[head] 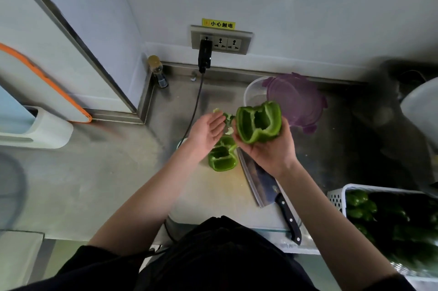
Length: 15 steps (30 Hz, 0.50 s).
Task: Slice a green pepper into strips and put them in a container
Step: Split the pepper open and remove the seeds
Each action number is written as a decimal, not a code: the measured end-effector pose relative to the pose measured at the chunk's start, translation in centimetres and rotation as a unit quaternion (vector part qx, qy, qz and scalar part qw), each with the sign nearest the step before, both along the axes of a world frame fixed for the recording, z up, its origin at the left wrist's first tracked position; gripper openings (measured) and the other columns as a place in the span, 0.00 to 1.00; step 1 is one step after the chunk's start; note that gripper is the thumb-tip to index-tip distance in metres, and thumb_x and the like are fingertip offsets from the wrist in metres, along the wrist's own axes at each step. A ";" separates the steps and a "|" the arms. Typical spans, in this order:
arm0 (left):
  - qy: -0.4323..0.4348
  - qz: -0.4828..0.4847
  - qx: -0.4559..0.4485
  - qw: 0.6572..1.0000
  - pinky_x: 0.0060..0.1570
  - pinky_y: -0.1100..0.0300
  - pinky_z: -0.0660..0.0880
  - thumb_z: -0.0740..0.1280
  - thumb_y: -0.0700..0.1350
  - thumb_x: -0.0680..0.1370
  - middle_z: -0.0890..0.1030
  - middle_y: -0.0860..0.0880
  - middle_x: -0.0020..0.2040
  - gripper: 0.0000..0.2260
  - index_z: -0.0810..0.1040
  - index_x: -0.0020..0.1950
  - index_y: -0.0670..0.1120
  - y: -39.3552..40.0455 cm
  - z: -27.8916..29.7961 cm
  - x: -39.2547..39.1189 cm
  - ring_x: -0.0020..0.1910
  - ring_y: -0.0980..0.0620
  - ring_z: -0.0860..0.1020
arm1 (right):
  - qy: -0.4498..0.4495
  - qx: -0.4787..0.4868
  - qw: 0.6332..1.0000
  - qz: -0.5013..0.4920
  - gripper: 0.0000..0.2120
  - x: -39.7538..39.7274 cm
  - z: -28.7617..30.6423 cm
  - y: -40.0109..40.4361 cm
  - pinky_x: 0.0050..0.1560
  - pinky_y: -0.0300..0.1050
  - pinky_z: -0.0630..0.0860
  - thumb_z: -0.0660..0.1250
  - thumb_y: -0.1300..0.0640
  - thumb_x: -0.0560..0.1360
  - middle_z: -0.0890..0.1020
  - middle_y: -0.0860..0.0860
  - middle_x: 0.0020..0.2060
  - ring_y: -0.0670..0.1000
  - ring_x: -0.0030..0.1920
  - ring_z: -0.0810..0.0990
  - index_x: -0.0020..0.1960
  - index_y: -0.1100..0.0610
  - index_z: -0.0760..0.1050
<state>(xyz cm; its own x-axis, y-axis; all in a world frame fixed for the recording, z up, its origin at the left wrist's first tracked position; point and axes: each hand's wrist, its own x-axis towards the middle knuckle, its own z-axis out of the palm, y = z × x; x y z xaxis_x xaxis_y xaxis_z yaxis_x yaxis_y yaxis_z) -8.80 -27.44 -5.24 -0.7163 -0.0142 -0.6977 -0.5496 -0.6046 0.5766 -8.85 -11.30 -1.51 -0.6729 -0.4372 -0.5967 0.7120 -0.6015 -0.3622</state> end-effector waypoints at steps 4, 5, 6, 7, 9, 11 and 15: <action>0.144 -0.170 -0.248 0.943 0.53 0.65 0.73 0.57 0.44 0.81 0.79 0.48 0.58 0.14 0.76 0.64 0.44 1.0 1.6 -0.6 0.56 0.55 0.77 | 0.000 -0.026 0.998 0.051 0.30 0.0 -0.3 0.1 0.47 0.49 0.80 0.55 0.38 0.77 0.74 0.60 0.62 0.58 0.54 0.78 0.71 0.57 0.66; 0.159 -0.181 -0.234 0.942 0.48 0.68 0.75 0.56 0.42 0.81 0.81 0.49 0.53 0.14 0.77 0.61 0.43 1.1 1.9 -0.5 0.51 0.57 0.79 | 0.001 -0.025 0.998 0.060 0.29 -0.2 -0.4 0.2 0.44 0.48 0.81 0.55 0.38 0.78 0.75 0.60 0.61 0.58 0.54 0.78 0.70 0.57 0.67; 0.166 -0.190 -0.215 0.944 0.45 0.68 0.75 0.55 0.42 0.82 0.81 0.49 0.49 0.13 0.78 0.58 0.42 1.1 2.0 -0.4 0.47 0.58 0.80 | 0.001 -0.019 0.998 0.067 0.27 -0.4 -0.4 0.3 0.43 0.48 0.81 0.54 0.39 0.79 0.76 0.59 0.60 0.59 0.54 0.78 0.69 0.57 0.68; 0.170 -0.194 -0.213 0.942 0.45 0.66 0.75 0.54 0.42 0.82 0.82 0.48 0.47 0.14 0.79 0.54 0.41 1.1 1.8 -0.2 0.45 0.56 0.80 | 0.003 -0.014 0.997 0.074 0.26 -0.5 -0.5 0.4 0.43 0.49 0.81 0.54 0.40 0.79 0.77 0.59 0.60 0.59 0.55 0.78 0.67 0.57 0.69; 0.178 -0.217 -0.280 0.918 0.50 0.62 0.73 0.55 0.44 0.81 0.82 0.48 0.50 0.15 0.80 0.54 0.42 0.9 0.6 0.2 0.49 0.55 0.79 | 0.001 -0.014 0.996 0.083 0.27 -0.6 -0.8 0.7 0.46 0.51 0.81 0.53 0.39 0.79 0.77 0.59 0.60 0.61 0.56 0.78 0.68 0.58 0.69; 0.180 -0.287 -0.428 0.838 0.56 0.59 0.71 0.59 0.47 0.80 0.79 0.51 0.58 0.14 0.78 0.62 0.48 0.0 -2.0 0.6 0.54 0.55 0.77 | -0.008 -0.017 0.996 0.089 0.32 -0.8 -0.9 1.0 0.52 0.56 0.78 0.55 0.35 0.76 0.76 0.60 0.63 0.62 0.59 0.77 0.70 0.57 0.67; 0.180 -0.401 -0.580 0.686 0.60 0.46 0.73 0.70 0.46 0.70 0.75 0.47 0.64 0.23 0.74 0.65 0.49 -1.2 -6.0 2.1 0.61 0.44 0.74 | -0.021 0.010 0.992 0.124 0.30 -1.0 -1.3 1.7 0.50 0.57 0.79 0.56 0.36 0.75 0.76 0.61 0.62 0.62 0.58 0.77 0.68 0.56 0.69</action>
<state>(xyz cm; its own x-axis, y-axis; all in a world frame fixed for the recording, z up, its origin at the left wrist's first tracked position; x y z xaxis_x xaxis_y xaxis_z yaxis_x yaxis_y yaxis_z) -6.66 -28.65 -11.29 -0.9412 0.0900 -0.3257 -0.1323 0.7887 0.6003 -9.82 -9.62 -2.83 -0.5204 -0.5740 -0.6321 0.8519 -0.3993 -0.3388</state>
